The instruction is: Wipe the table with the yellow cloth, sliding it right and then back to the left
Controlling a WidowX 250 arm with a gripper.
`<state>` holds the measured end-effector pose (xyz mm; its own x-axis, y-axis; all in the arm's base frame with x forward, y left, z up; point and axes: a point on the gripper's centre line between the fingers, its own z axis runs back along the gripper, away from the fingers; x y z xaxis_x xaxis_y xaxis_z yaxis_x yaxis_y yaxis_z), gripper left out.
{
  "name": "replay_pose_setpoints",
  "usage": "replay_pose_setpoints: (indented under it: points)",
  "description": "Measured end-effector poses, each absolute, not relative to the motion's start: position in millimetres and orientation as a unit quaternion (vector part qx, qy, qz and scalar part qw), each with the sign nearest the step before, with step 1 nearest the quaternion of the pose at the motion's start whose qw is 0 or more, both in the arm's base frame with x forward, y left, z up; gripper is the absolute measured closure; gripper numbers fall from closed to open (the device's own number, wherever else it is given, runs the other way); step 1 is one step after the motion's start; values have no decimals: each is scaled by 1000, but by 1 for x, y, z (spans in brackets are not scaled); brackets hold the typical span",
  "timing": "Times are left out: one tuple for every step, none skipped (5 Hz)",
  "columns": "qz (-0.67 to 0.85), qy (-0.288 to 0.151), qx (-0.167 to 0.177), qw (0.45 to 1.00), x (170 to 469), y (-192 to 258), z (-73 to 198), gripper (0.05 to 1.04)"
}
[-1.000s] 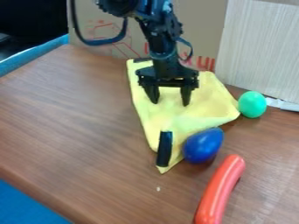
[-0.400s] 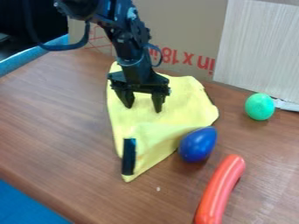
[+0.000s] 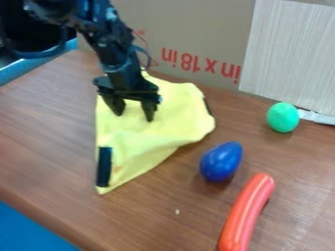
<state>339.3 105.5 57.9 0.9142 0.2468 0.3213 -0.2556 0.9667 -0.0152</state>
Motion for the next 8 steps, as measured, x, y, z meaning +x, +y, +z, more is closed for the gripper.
replay_pose_setpoints:
  points:
    - [136,-165,22,977,327,122,57,84]
    - [150,-163,24,975,313,138,58,84]
    - [158,-162,25,974,303,148,59,84]
    - [169,-161,31,972,295,160,60,84]
    - [185,-158,33,969,289,174,61,84]
    - [186,-162,40,968,289,176,60,84]
    - [187,-166,39,967,290,172,60,84]
    - [196,-169,25,966,290,168,62,87]
